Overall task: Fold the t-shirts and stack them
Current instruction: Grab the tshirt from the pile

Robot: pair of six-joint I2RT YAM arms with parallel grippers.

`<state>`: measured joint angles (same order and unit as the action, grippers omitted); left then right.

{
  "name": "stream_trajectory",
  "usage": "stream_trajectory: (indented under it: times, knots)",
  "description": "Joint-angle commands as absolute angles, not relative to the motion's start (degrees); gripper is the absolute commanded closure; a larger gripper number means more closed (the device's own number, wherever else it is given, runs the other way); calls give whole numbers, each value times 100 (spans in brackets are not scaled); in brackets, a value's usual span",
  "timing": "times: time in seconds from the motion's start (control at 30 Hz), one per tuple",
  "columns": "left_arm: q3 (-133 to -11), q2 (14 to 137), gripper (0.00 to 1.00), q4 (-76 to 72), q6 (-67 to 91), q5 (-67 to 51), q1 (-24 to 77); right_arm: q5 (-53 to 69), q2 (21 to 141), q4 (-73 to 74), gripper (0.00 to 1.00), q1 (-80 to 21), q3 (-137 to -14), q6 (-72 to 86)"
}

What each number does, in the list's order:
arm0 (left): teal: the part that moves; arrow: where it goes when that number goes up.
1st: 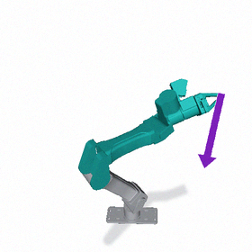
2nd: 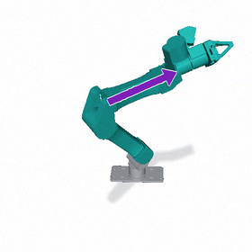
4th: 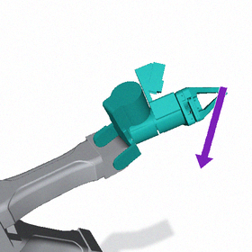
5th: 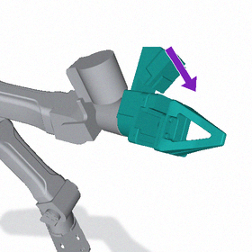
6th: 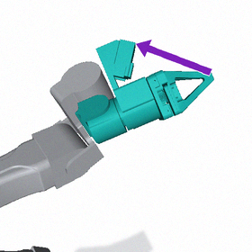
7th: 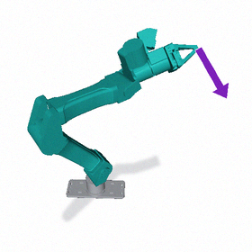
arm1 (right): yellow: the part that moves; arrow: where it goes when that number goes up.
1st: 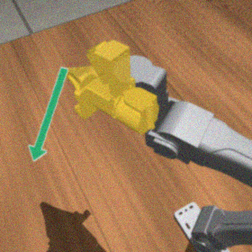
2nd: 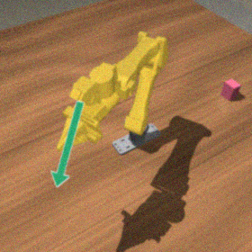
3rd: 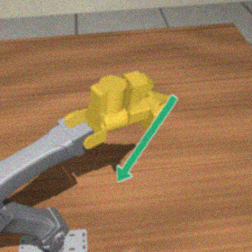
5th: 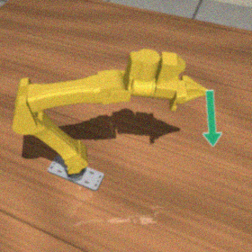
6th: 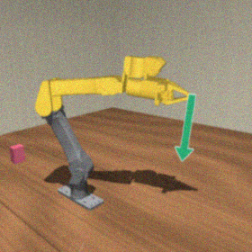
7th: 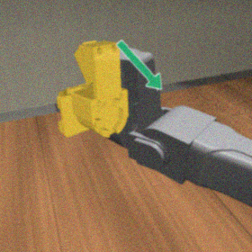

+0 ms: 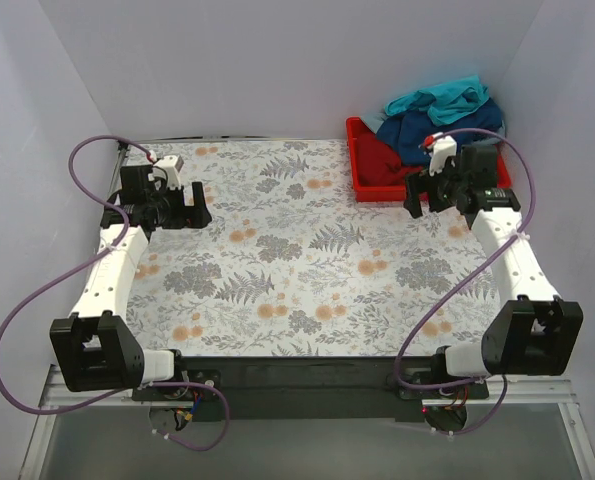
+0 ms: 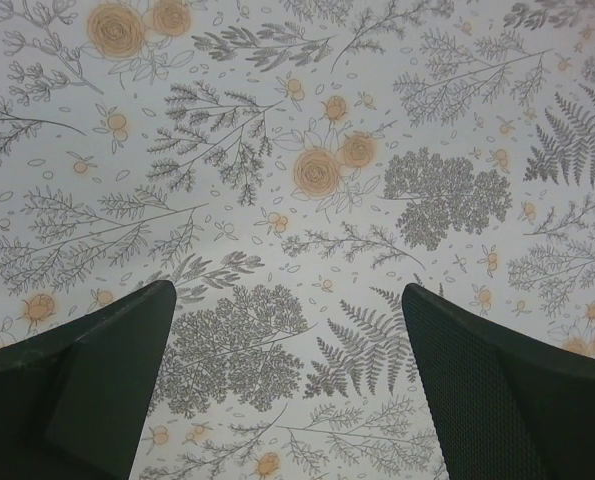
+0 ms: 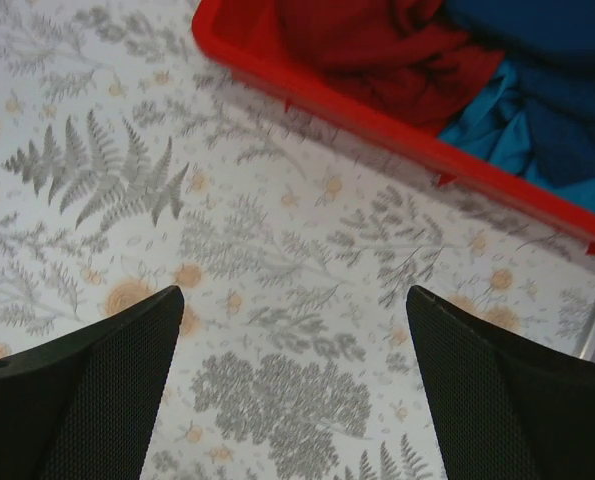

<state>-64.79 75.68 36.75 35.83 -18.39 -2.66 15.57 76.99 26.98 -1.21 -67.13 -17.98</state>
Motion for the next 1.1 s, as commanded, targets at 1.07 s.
stream_trajectory:
  times: [1.07]
  knots:
    - [-6636,7348,3,3032,3876,-1925,-272,-182,14158,-1484,2,580,-13139,-1881]
